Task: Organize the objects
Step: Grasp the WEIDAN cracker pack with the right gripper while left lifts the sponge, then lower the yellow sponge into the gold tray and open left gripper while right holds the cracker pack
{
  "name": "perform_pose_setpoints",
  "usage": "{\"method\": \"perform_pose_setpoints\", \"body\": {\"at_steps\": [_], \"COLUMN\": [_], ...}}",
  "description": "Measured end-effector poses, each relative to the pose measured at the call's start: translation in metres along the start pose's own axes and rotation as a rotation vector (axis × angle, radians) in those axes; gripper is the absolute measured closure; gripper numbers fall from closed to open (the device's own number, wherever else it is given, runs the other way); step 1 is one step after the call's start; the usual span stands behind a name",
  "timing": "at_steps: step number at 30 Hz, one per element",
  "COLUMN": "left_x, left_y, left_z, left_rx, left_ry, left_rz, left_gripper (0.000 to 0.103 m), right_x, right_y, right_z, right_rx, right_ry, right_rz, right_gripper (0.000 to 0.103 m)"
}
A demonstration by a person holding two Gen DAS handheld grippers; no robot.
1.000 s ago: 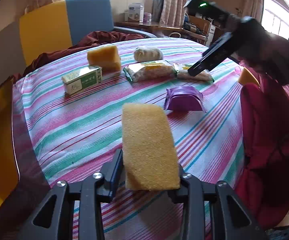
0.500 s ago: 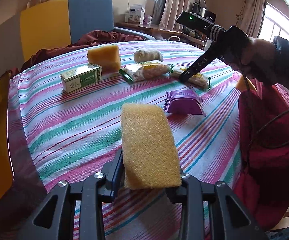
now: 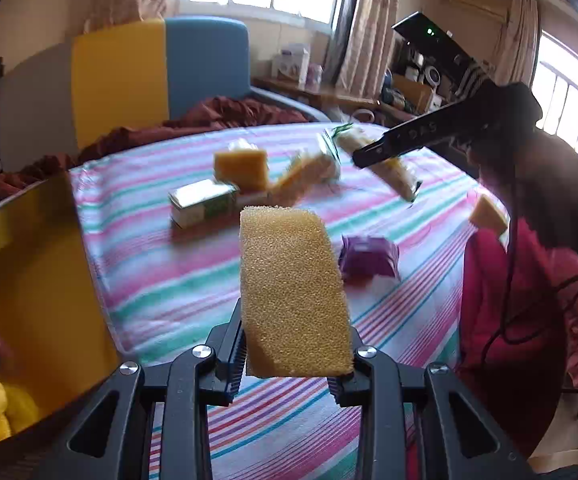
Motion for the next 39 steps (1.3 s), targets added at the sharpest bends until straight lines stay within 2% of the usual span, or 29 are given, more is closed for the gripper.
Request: {"method": "perform_pose_setpoints", "body": {"at_steps": [3, 6, 11, 15, 21, 29, 39], "left_x": [-0.005, -0.013, -0.034, -0.050, -0.078, -0.096, -0.123], "left_y": [-0.020, -0.040, -0.068, -0.080, -0.086, -0.093, -0.097], "left_z": [0.004, 0.006, 0.000, -0.009, -0.019, -0.018, -0.009], "left_rx": [0.045, 0.089, 0.131, 0.139, 0.127, 0.134, 0.136], "left_ry": [-0.015, -0.037, -0.094, -0.138, -0.227, -0.270, -0.293], "left_rz": [0.017, 0.038, 0.079, 0.117, 0.169, 0.237, 0.302], "left_gripper": [0.071, 0.071, 0.071, 0.071, 0.071, 0.071, 0.071], "right_x": [-0.046, -0.090, -0.153, -0.187, -0.195, -0.197, -0.198], "right_y": [-0.009, -0.001, 0.018, 0.043, 0.066, 0.063, 0.064], "right_z": [0.006, 0.009, 0.003, -0.009, -0.020, -0.019, -0.019], "right_rx": [0.067, 0.091, 0.074, 0.031, 0.007, 0.073, 0.079], "right_ry": [-0.041, -0.075, -0.142, -0.213, -0.264, -0.292, -0.291], "right_rz": [0.060, 0.118, 0.212, 0.220, 0.165, 0.041, -0.002], "right_gripper": [0.055, 0.055, 0.055, 0.055, 0.055, 0.055, 0.055]}}
Point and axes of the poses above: each gripper's, at about its wrist camera, not at the fingertips, and y roughly the way its jaws point, x to its right, z to its top, the point moved 3 cm from there along y, roughly the way its jaws point, and after that the axes turned 7 degrees about -x, right-handed, at the moved point
